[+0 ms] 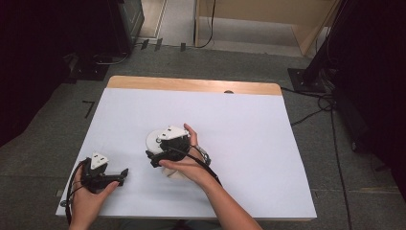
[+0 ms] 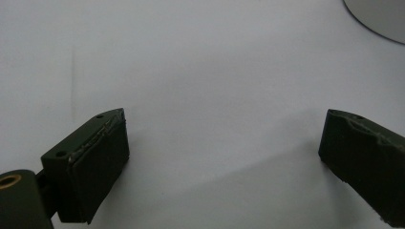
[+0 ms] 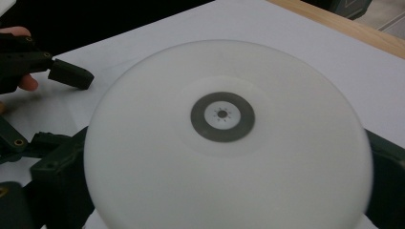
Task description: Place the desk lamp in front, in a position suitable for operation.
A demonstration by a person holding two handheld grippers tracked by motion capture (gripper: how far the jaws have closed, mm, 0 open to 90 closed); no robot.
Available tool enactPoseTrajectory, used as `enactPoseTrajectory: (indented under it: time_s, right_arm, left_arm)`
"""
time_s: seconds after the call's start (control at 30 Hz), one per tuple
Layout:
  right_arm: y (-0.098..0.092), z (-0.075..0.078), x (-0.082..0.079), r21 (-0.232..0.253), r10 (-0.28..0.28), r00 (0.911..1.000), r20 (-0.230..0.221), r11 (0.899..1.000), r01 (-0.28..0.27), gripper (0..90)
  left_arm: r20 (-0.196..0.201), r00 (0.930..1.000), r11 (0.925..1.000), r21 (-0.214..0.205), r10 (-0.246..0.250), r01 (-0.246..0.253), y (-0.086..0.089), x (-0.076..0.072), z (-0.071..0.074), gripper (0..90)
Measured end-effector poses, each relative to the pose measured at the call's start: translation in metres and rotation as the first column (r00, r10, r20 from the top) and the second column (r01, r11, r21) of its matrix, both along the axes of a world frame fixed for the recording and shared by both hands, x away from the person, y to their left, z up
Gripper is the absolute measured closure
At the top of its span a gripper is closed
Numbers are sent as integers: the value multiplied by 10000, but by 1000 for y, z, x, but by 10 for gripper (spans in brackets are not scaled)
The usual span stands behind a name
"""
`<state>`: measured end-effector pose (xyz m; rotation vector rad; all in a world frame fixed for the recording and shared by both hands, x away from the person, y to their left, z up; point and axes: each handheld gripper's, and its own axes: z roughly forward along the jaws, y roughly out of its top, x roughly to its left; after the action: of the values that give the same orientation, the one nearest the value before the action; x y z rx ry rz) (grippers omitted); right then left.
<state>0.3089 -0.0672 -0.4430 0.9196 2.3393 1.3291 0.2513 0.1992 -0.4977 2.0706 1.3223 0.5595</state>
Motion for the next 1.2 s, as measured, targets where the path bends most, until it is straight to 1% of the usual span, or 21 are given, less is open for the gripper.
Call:
enactPoseTrajectory:
  time_s: [0.13,0.2,0.3,0.47,0.53,0.57,0.73,0.9,1.07,1.1,1.13,1.2]
  right_arm:
    - [-7,4,-3,269,-7,10000,65,9996,6,0]
    - [-9,5,-3,256,17,9999,137,9997,-21,0]
    - [-14,7,-9,248,105,9998,190,9996,-110,0]
    - [-24,9,-15,323,-14,9993,369,9995,2,0]
    - [-27,10,-16,354,-58,9993,366,9994,45,0]
    - [-31,11,-19,458,-122,9993,345,9989,106,0]
    - [-38,14,-24,555,18,9994,343,9985,-37,0]
    - [-43,17,-27,631,-38,9989,473,9980,9,0]
    - [-53,16,-30,537,-139,9991,413,9985,117,0]
    - [-58,13,-32,439,-188,9991,386,9989,171,0]
    - [-58,13,-32,439,-188,9991,386,9989,171,0]
    - [-67,6,-35,275,-418,9990,186,9988,412,0]
  left_arm:
    - [0,10000,10000,0,-2,2,0,0,0,29]
    - [6,10000,10000,7,1,-1,0,0,0,29]
    - [7,10000,10000,-15,10,-10,0,0,0,29]
    - [8,10000,10000,-15,11,-11,0,0,0,29]
    - [4,10000,10000,-22,8,-8,0,0,0,29]
    - [4,10000,10000,-25,10,-9,0,0,0,29]
    - [-4,10000,10000,-25,17,-17,0,0,0,29]
    - [-4,10000,10000,-26,15,-15,0,0,0,29]
    - [4,10000,10000,-10,9,-9,0,0,0,29]
    - [10,10000,10000,2,9,-9,0,0,0,29]
    - [10,10000,10000,2,9,-9,0,0,0,29]
    - [3,10000,10000,-29,19,-19,0,0,0,29]
